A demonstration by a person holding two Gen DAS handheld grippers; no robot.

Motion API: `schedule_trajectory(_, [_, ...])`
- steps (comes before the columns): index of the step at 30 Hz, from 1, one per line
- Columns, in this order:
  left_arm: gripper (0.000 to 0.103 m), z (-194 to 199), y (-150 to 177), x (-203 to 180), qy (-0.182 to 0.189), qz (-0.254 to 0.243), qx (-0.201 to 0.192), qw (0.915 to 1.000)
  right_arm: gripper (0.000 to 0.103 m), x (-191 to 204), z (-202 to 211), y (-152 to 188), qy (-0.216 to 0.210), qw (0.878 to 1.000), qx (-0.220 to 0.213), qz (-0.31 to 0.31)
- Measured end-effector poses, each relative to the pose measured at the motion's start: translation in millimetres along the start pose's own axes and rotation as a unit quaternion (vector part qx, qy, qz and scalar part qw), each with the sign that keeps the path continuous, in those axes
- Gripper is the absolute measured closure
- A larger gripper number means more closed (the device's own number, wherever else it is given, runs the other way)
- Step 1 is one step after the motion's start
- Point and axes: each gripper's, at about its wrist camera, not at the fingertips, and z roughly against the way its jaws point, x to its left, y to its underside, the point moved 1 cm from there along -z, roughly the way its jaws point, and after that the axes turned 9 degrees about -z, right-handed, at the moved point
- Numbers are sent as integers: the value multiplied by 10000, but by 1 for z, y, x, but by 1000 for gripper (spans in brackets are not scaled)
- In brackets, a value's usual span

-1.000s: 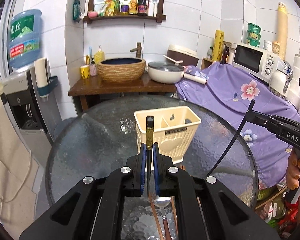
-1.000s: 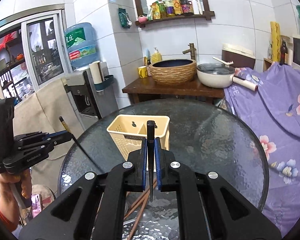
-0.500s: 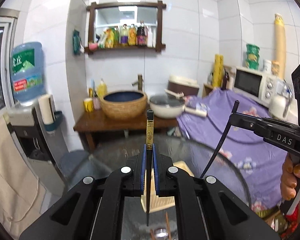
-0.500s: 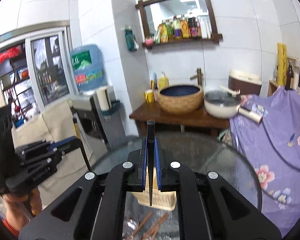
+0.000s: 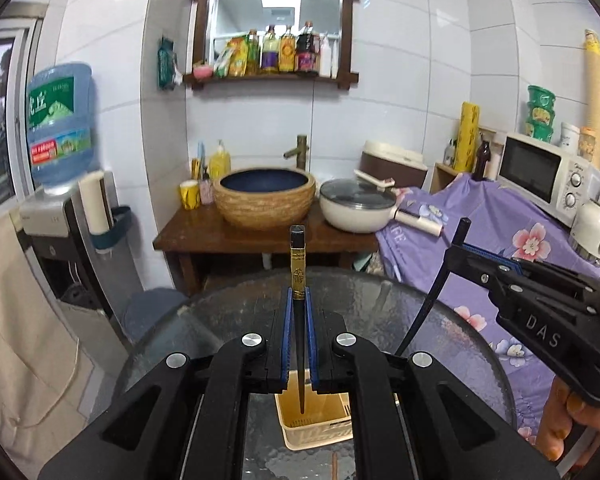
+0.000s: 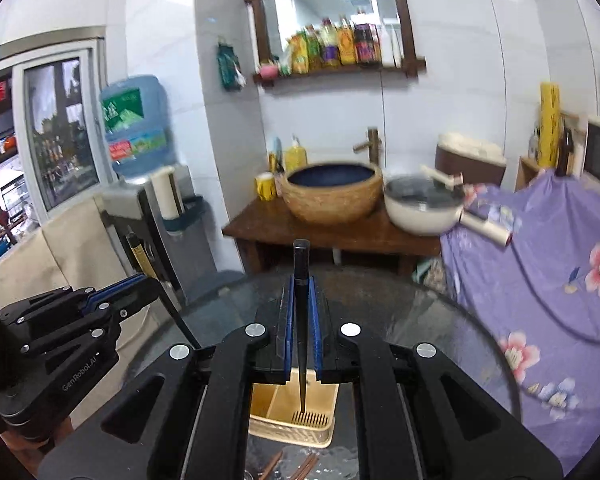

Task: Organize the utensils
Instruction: 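Lift both black chopsticks and lower them into the cream holder with both tools, then open both tools to release the chopsticks into the holder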

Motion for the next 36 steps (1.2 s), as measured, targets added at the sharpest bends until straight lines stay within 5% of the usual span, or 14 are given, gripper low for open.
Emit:
schedule_trajectory(10, [96, -39, 52, 8, -58, 364, 438, 9984, 95, -39, -49, 46, 74, 9975, 557, -424])
schedule_trajectory(23, [96, -54, 73, -11, -100, 200, 531, 9983, 95, -41, -50, 48, 246, 9985, 393, -287])
schedule_trajectory(25, [90, -55, 74, -13, -122, 129, 548, 9983, 95, -44, -49, 50, 224, 9986, 363, -306])
schedule_trajectory(29, [53, -46, 76, -11, -92, 328, 359, 9988, 92, -46, -46, 53, 183, 9987, 413, -254])
schedule_trajectory(31, [43, -35, 77, -11, -119, 393, 171, 9990, 81, -44, -42, 54, 124, 9989, 395, -231])
schedule_trajectory(33, [33, -26, 80, -13, -147, 373, 40, 9992, 50, -44, -36, 55, 153, 9992, 282, -226])
schedule_trajectory(36, [23, -12, 90, -15, -176, 362, -93, 9991, 49, -46, -23, 60, 229, 9995, 121, -202])
